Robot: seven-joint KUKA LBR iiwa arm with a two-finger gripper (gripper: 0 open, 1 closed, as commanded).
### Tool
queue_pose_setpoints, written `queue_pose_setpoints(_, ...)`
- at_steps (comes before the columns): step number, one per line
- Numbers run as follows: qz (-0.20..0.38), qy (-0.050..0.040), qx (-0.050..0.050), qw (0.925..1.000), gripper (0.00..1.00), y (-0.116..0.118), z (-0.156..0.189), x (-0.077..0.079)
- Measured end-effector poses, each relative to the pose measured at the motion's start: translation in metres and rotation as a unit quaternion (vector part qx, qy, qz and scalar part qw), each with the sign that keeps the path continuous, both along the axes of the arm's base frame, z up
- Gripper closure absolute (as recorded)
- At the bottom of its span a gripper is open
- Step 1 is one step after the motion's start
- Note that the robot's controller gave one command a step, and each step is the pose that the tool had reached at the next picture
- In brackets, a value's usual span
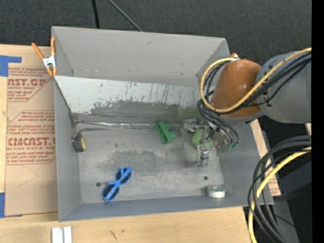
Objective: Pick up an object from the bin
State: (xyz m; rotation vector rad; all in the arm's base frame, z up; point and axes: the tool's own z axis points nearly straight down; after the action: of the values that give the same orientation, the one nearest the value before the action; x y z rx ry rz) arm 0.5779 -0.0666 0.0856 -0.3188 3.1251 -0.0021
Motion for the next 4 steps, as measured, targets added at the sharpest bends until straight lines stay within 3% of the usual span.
queue_pose_setpoints(1,-0.012,0.0012,0.001,0.9999,0.00,-0.022,0.015,-0.045)
queue_pose_setpoints(2,0.015,-0.0042,0.003,0.9999,0.00,-0.041,0.036,0.016)
queue_pose_setpoints(3,0.115,-0.0028,0.001,0.9934,0.00,0.076,-0.014,0.014)
queue_pose_setpoints(4,0.273,-0.0011,0.000,0.9620,0.00,0.011,0.003,0.014)
